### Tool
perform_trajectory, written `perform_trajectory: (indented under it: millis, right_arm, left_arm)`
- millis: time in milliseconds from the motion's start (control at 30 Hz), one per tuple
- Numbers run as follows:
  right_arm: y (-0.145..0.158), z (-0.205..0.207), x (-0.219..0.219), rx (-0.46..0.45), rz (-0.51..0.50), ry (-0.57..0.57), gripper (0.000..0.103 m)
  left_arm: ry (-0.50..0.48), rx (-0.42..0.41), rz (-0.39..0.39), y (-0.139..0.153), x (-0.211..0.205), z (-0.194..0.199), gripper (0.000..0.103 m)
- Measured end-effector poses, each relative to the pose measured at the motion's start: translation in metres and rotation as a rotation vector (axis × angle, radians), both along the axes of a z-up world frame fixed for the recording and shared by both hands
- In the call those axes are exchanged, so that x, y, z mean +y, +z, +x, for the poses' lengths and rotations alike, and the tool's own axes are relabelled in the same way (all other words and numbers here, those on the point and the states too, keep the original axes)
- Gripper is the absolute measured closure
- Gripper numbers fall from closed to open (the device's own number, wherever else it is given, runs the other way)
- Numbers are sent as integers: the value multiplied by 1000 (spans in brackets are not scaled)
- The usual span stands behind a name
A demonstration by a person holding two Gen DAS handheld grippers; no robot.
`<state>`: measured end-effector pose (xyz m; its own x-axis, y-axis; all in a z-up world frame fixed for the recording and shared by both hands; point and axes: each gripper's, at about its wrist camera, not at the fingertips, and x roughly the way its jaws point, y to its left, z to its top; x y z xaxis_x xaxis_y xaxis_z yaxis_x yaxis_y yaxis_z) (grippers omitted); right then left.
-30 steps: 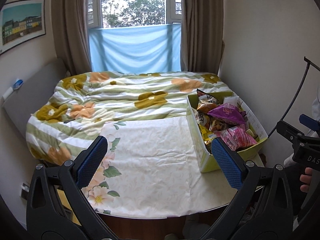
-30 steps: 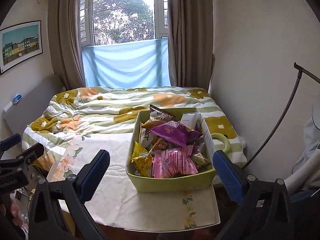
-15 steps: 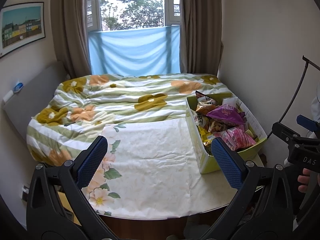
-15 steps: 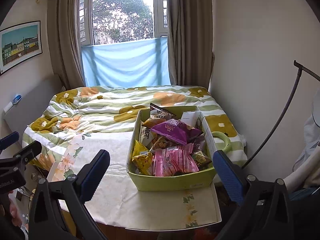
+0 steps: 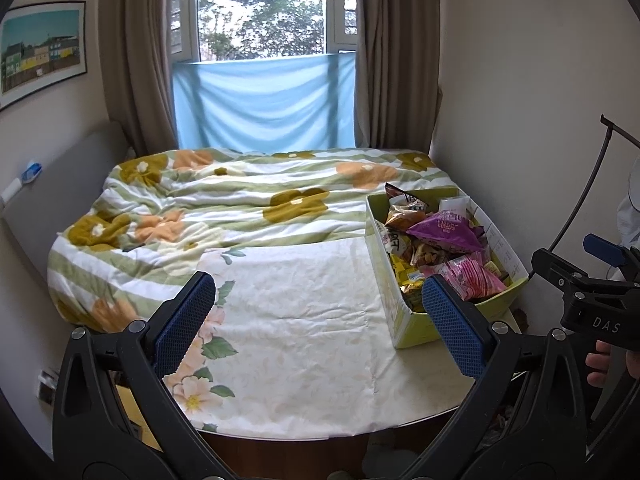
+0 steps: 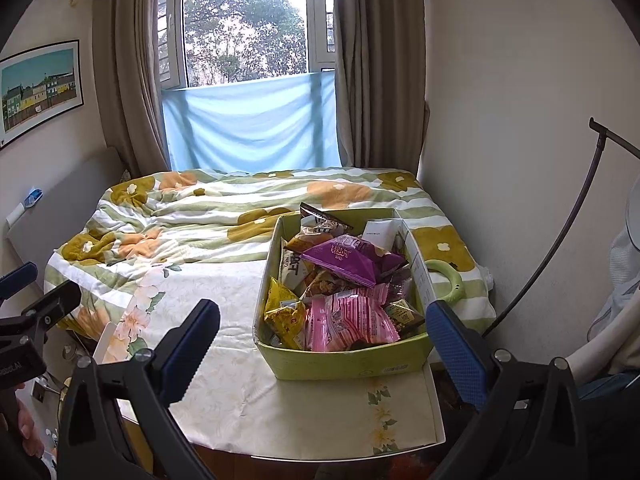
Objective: Organize snacks
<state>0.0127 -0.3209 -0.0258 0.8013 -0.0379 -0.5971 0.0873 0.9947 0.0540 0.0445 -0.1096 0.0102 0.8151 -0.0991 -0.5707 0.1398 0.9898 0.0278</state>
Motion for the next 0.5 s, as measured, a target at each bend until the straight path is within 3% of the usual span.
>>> perform_trajectory:
  millis: [500]
  right_arm:
    - [-2, 3, 3, -3, 0, 0, 1]
  left_arm:
    - [22, -19, 11, 3, 5, 0, 0]
